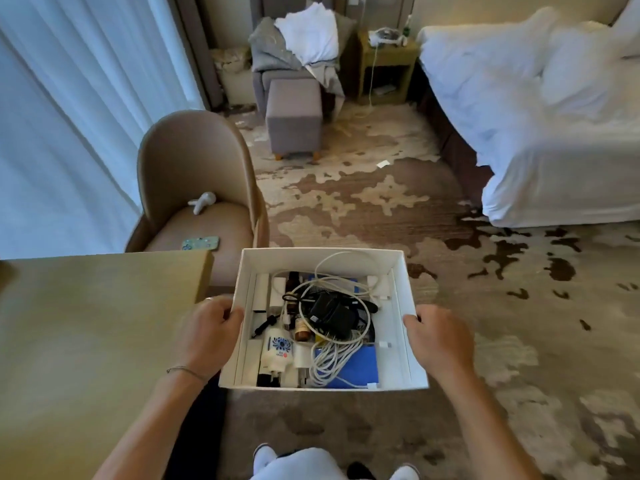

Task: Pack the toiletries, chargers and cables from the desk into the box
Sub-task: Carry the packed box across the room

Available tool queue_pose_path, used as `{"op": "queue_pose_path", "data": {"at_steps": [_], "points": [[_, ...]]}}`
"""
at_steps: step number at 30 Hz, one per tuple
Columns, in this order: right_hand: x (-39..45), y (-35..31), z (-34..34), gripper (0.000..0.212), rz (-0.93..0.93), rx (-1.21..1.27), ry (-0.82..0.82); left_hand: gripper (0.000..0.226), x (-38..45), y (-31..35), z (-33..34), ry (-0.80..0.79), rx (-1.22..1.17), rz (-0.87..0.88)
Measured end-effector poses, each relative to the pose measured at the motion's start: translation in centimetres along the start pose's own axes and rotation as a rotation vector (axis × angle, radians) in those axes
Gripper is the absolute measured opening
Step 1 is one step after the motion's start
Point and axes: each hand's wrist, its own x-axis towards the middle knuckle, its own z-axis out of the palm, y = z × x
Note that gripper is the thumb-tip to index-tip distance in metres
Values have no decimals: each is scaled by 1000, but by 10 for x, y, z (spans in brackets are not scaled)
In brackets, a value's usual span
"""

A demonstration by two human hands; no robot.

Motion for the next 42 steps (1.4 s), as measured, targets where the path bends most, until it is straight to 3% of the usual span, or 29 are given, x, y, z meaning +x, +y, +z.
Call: {"op": "queue_pose_path", "data": {"at_steps": [6,15,29,37,42], "points": [[-6,125,-61,44,156,22,89,32,-15,133,62,-44,131,92],[-51,288,-140,43,470,5,203,40,-46,303,157,-214,113,392],[-119,486,-205,37,926,35,455,38,-97,546,310,-472,68,833],[-139,590,-248,36,1101,9,505,41,-150,678,391,-582,29,967],[-158,648,-262,34,1226,203,594,38,-189,744,432,-660,-17,1050]]}}
